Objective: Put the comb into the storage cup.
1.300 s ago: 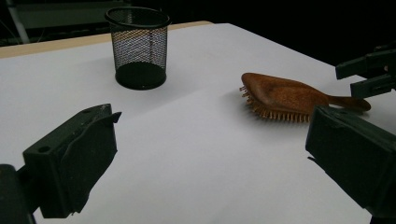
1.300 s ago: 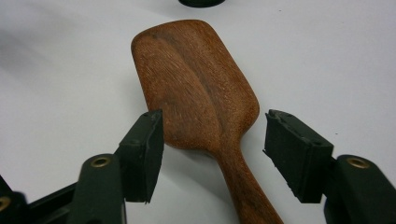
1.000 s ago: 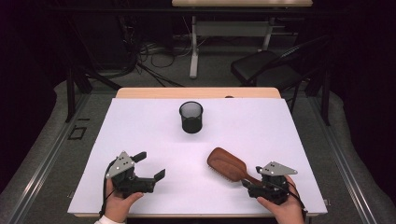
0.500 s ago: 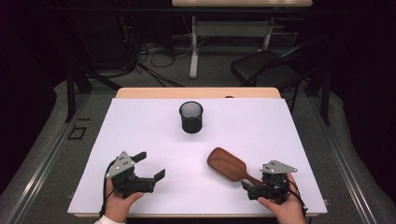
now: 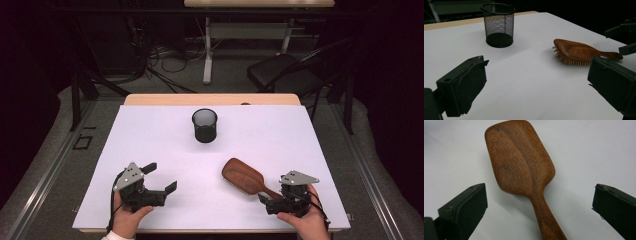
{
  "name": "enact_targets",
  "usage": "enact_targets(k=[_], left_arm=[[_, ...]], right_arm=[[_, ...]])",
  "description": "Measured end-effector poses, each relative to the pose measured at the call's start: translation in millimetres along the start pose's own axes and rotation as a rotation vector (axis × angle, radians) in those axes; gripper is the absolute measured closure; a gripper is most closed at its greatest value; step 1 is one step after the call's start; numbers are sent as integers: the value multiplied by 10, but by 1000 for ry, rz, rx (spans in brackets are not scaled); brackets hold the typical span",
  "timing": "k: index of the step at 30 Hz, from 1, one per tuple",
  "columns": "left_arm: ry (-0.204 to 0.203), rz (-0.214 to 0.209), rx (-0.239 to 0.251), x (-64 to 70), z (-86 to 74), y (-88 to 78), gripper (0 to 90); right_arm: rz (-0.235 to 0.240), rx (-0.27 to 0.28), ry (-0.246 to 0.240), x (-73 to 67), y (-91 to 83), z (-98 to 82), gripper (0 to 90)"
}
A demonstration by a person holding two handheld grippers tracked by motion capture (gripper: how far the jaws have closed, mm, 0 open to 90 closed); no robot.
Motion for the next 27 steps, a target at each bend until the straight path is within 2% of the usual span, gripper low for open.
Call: enact_targets(k=[8,14,27], left_arm=[[-5,5,6,-9,-1,-12,18],[-6,4,4,-10,-2,-12,18],[-8,4,5,-5,-5,-7,19]], right_arm=[[10,-18,-31,9,-21,50,0],[22,-36,-36,44,1,68,0],[24,-110,-73,74,16,110,0]])
Point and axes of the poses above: each handheld gripper's, and its own axes: y roughly forward along the jaws, z roughly out of its top, x roughly to its right, the point moved 1 cm from there along y, roughly forward along the jaws, and after that the axes turned 11 degrees about -x, right-handed, at the moved point
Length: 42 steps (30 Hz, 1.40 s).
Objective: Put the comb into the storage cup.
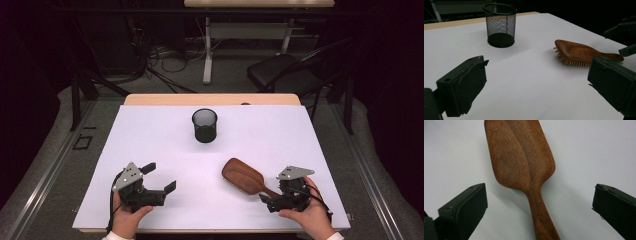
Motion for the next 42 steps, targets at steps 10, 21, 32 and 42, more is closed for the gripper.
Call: enact_targets(k=[10,21,32,42], left_arm=[[1,0,0,-1,0,-1,18],[1,1,-2,-2,-1,-5,18],[0,0,-2,-1,-2,-4,19],[-2,0,-3,-4,-1,-6,18]], right_arm=[[-8,-53,-46,-20,46,38,0],[-17,-81,-66,-11,72,69,0],[-25,-112,-78,14,87,98,0],[-22,-150,-101,12,123,107,0]])
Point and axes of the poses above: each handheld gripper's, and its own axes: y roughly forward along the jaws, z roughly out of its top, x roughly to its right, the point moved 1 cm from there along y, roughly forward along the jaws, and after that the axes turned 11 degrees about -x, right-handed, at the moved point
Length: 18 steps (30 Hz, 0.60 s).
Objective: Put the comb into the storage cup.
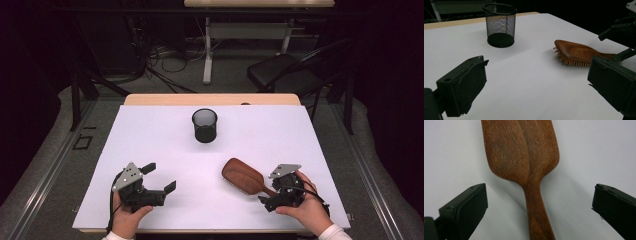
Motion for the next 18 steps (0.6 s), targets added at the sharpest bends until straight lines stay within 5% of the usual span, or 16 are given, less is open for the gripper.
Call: enact_targets(k=[18], left_arm=[[0,0,-2,-1,-2,3,19]], right_arm=[[6,-50,-48,7,65,42,50]])
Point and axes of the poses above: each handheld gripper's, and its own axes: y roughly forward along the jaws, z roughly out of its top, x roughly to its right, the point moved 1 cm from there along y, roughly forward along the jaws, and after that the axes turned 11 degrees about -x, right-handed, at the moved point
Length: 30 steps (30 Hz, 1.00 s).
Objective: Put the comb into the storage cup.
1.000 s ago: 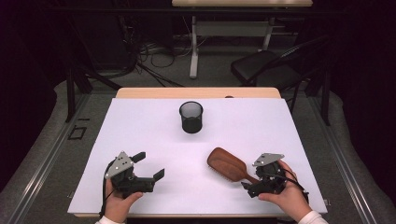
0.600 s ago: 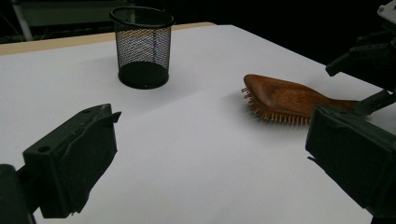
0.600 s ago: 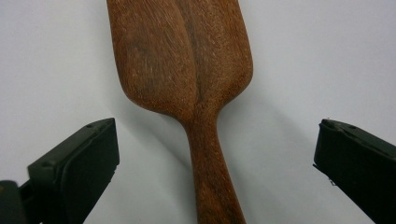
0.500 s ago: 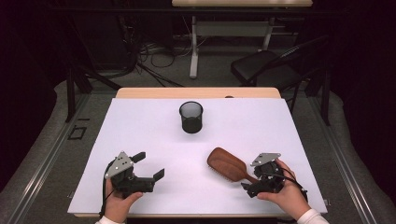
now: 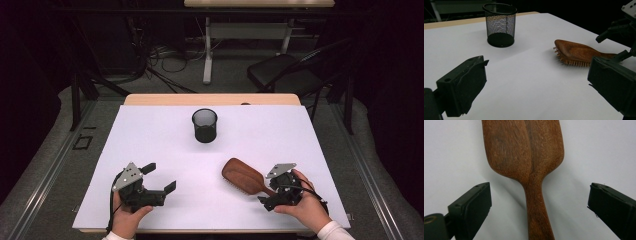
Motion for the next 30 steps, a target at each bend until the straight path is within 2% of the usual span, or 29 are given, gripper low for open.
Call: enact_targets(k=[6,9,15,20,24,30], left_arm=[[1,-1,-1,-1,-1,2,18],[1,-2,-2,-1,-1,2,19],[1,-3,1,4,-1,6,18],[2,-4,0,5,-1,8,19],[1,-3,1,4,-1,8,18],[2,-3,2,7,-2,8,18]], right_arm=[[-2,-14,-12,1,38,14,86],[1,-20,-21,7,60,18,143],[11,-55,-40,12,103,32,161],[15,-56,-49,10,124,43,199],[15,-56,-69,18,122,51,262],[34,-48,-74,19,132,56,343]])
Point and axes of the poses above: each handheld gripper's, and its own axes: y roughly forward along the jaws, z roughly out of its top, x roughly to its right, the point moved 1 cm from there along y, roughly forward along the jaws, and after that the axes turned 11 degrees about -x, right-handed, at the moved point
